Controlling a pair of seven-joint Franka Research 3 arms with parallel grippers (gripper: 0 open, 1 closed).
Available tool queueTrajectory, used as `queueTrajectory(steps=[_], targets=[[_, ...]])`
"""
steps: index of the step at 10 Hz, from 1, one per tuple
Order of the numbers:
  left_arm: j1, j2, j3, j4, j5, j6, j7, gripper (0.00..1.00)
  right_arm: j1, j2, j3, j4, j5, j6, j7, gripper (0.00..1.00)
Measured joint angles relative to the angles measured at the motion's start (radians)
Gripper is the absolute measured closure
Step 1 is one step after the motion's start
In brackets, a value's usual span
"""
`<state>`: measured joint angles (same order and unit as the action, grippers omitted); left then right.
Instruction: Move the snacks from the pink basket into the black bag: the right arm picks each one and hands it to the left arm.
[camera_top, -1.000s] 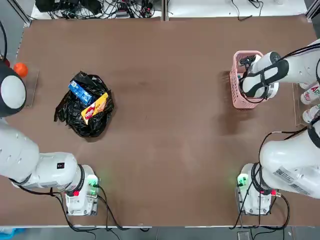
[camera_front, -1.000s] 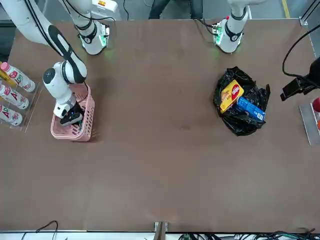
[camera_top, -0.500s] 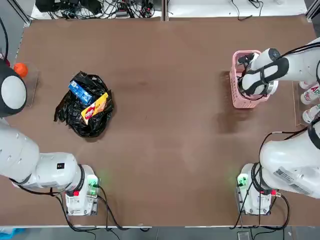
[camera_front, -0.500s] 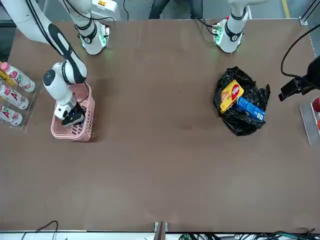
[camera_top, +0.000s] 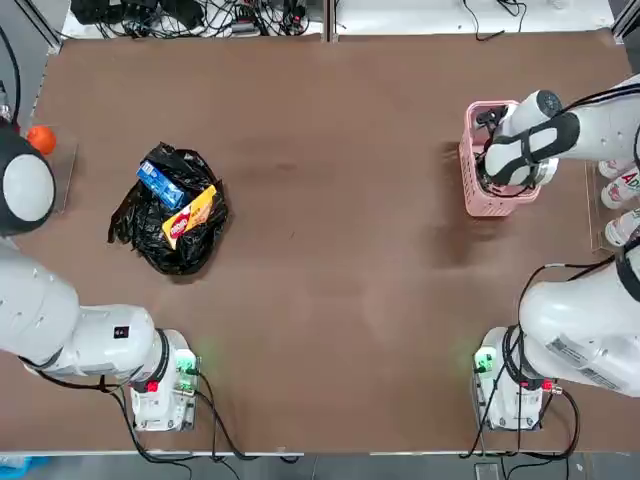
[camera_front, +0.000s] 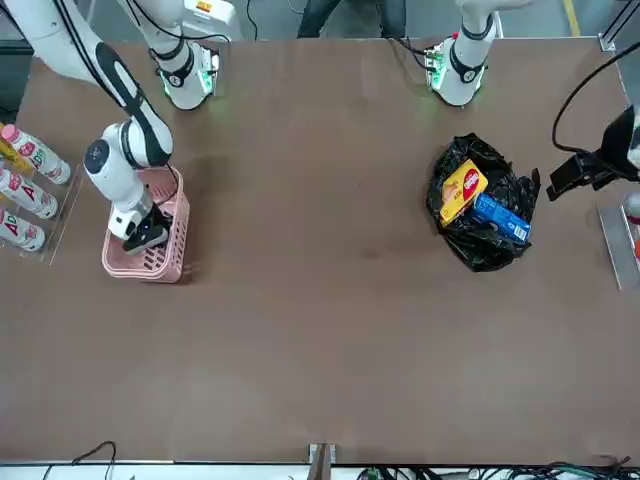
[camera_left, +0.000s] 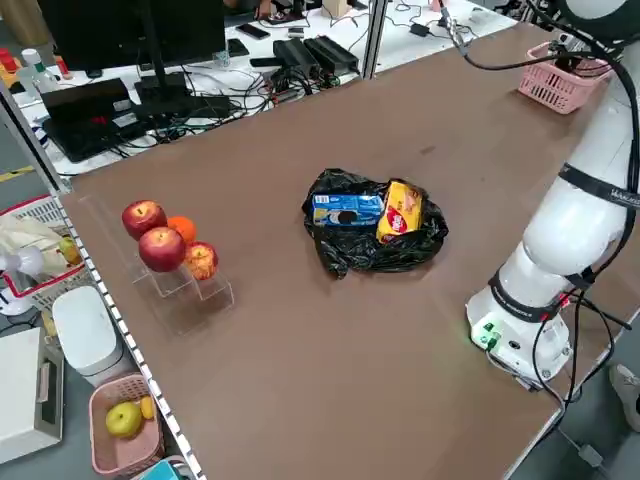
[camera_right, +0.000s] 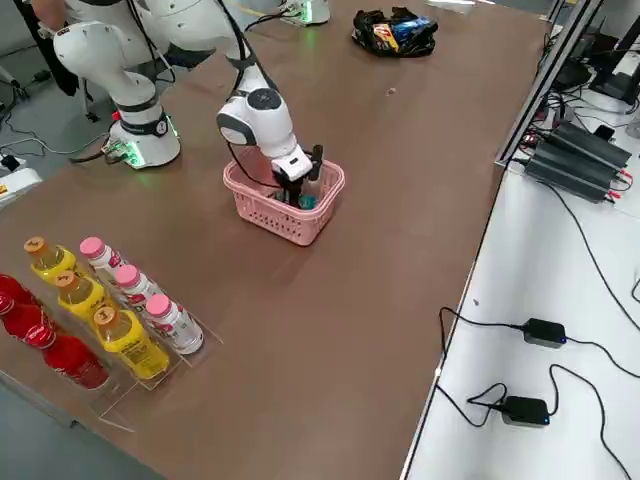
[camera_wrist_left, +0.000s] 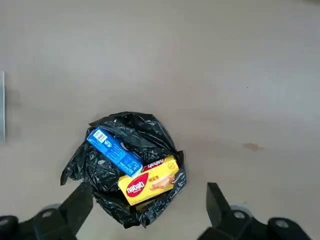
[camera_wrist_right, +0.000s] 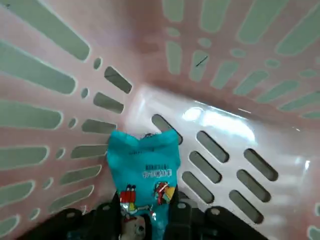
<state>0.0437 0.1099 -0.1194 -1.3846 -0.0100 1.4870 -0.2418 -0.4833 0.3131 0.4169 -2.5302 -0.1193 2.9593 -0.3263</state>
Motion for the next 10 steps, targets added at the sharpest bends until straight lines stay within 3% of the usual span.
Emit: queueTrajectory(steps=[6, 10], targets=[[0.014, 0.000, 0.002, 0.000, -0.010, 0.000, 0.001, 0.00, 0.000, -0.077, 0.011, 0.056, 0.000, -0.208, 0.000, 0.65], [0.015, 0.000, 0.007, 0.000, -0.014, 0.000, 0.001, 0.00, 0.000, -0.103, 0.021, 0.216, 0.014, -0.511, 0.002, 0.65]])
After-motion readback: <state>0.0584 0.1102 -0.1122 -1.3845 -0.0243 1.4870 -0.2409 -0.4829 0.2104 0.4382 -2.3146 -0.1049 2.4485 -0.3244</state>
